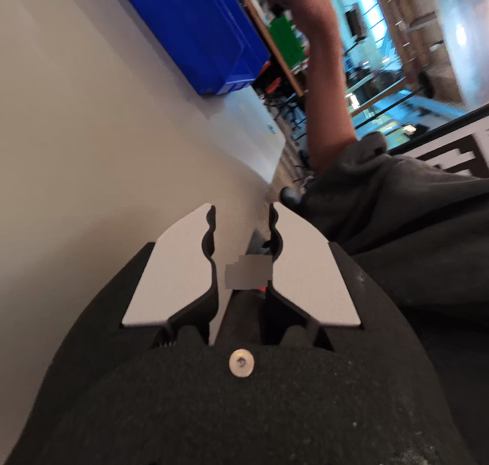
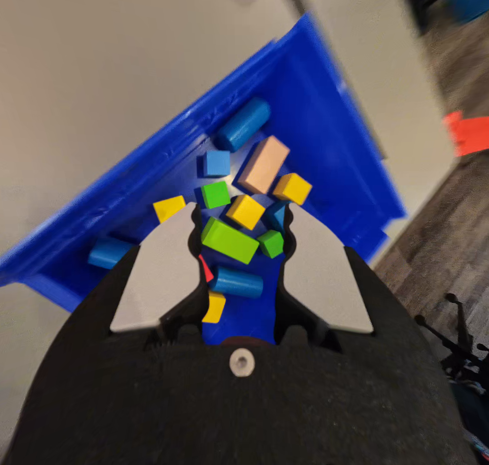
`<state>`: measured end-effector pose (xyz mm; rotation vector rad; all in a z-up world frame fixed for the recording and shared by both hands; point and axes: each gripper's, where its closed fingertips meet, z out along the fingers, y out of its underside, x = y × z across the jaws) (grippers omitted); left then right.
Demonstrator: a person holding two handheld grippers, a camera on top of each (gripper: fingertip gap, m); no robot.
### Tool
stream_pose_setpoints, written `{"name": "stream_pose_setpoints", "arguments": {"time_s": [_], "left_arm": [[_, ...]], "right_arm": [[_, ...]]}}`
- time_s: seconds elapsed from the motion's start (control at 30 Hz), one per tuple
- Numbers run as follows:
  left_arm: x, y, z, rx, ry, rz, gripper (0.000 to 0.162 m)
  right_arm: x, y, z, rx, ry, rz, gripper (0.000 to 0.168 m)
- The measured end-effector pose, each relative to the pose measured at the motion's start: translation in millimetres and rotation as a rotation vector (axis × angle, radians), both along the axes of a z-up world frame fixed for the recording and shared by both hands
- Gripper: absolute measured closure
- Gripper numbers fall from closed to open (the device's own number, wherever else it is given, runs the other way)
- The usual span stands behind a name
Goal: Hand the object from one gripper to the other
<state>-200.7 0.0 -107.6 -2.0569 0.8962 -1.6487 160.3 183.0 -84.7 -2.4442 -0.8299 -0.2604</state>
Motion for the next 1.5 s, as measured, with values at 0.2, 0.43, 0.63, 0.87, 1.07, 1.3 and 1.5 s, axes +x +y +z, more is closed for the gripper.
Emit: {"name": "stream_pose_setpoints", "arguments": {"time_s": [0.2,0.43,0.63,0.87,1.07,1.3,1.5], "left_arm": [[-17,34,0,0.191,0.166,0.154,0.121],[-88,175,41,0.295,0.504,0.584,0.104],[-108,313,10,0.013,0.823,0.621,0.114],[-98,406,-44,-0.275,0.93,0.684,0.114],[-106,419,-82,-0.286,1.134,0.681,0.12],[-116,409,-81,-0.196,1.118,0.551,0.13],[-107,376,-32,-0.096,0.728,0.514,0.13]], "right_arm": [[-107,-118,44,0.297,0.697,-0.158,0.121],[-202,-193,-34,0.304,0.827,-0.098,0.12],[-213,-200,-53,0.212,0.794,-0.08,0.112],[-194,-203,-34,0.291,0.795,-0.101,0.112],[-186,-203,-31,0.288,0.849,-0.115,0.112],[-186,-208,-30,0.291,0.811,-0.088,0.112],[-185,-209,-23,0.339,0.797,-0.068,0.115]]}}
